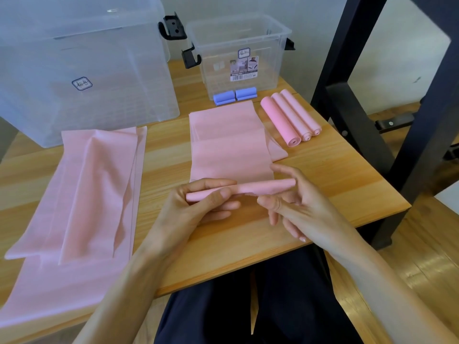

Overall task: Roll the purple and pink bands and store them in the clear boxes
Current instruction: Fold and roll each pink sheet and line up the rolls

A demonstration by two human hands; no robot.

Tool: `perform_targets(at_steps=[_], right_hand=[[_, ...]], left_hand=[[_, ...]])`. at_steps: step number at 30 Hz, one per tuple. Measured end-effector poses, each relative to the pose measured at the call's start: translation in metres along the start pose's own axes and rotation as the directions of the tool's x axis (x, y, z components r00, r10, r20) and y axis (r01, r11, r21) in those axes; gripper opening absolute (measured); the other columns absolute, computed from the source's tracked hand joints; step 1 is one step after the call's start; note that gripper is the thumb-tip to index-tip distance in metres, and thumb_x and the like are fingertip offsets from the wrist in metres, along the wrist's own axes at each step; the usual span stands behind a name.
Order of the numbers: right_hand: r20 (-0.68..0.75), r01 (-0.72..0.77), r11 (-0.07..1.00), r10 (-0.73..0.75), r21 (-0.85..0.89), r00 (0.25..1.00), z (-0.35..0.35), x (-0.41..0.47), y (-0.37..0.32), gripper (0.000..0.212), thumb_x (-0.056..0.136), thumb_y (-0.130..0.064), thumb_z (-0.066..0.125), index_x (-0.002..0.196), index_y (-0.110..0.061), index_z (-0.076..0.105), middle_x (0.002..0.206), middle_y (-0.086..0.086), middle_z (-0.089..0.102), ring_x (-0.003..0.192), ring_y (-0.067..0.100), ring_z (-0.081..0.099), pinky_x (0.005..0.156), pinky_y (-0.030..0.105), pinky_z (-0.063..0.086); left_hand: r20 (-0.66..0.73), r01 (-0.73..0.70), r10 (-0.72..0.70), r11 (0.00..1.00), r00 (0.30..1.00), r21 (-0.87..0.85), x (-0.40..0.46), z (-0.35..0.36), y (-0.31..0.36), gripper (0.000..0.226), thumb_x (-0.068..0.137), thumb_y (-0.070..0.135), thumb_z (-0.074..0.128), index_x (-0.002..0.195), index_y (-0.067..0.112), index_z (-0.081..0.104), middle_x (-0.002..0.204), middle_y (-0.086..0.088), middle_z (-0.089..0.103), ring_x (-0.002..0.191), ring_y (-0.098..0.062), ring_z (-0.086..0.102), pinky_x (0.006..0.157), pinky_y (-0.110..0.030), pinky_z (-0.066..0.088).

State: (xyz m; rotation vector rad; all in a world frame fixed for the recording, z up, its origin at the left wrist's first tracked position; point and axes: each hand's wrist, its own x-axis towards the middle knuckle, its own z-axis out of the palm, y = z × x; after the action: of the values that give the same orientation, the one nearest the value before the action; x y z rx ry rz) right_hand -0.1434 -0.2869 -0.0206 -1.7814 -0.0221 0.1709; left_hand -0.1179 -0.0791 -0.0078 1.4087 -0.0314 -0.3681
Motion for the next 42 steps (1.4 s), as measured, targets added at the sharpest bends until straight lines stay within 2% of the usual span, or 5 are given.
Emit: perform_targets(at_steps=[12,18,28,34,42], right_hand=[[-0.004,0.015,0.996,-0.015,0.087,1.000,0.005,0.002,-0.004,0.084,0.078,-0.047,0.069,0.149,-0.037,0.026,0.079,0.010,0.073,0.042,0.017,0.047,0.046,0.034,0.043],[0.019,0.062,0.995,-0.063,0.073,0.998,0.005,0.004,-0.002,0.070,0.082,-0.044,0.067,0.144,-0.035,0.036,0.080,0.010,0.073,0.045,0.020,0.049,0.046,0.034,0.045],[0.053,0.117,0.977,-0.128,0.176,0.990,-0.002,0.009,0.003,0.020,0.090,-0.025,0.064,0.105,-0.014,0.073,0.079,0.014,0.072,0.049,0.023,0.058,0.045,0.032,0.051],[0.040,0.117,0.975,-0.127,0.191,0.991,-0.002,0.012,0.006,0.022,0.085,-0.020,0.068,0.100,-0.005,0.072,0.088,0.012,0.075,0.064,0.028,0.070,0.053,0.033,0.059],[-0.027,0.138,0.967,-0.135,0.213,0.990,-0.001,0.027,0.001,0.023,0.087,-0.023,0.066,0.093,-0.001,0.072,0.077,0.015,0.074,0.056,0.027,0.069,0.051,0.031,0.057]], left_hand=[[-0.010,-0.013,0.013,1.000,1.000,0.015,-0.002,-0.002,-0.001,0.024,0.069,0.027,0.073,0.091,0.020,0.081,0.093,-0.011,0.077,0.084,-0.017,0.075,0.074,-0.022,0.059],[-0.021,-0.012,0.013,1.000,1.000,0.022,-0.001,0.000,-0.002,0.026,0.066,0.030,0.075,0.089,0.021,0.081,0.092,-0.011,0.077,0.083,-0.017,0.075,0.075,-0.023,0.060],[-0.019,-0.027,0.028,0.998,0.999,0.055,-0.001,-0.001,-0.003,0.021,0.074,0.026,0.070,0.090,0.019,0.080,0.092,-0.013,0.077,0.084,-0.021,0.075,0.075,-0.024,0.060],[-0.031,-0.035,0.038,0.995,0.999,0.092,-0.001,-0.003,-0.003,0.020,0.080,0.026,0.065,0.092,0.016,0.078,0.090,-0.011,0.077,0.080,-0.020,0.075,0.069,-0.023,0.060],[0.041,-0.056,0.048,0.976,0.998,0.213,0.009,-0.006,0.007,0.027,0.081,0.031,0.062,0.100,0.017,0.075,0.093,-0.003,0.078,0.085,-0.018,0.075,0.070,-0.022,0.059]])
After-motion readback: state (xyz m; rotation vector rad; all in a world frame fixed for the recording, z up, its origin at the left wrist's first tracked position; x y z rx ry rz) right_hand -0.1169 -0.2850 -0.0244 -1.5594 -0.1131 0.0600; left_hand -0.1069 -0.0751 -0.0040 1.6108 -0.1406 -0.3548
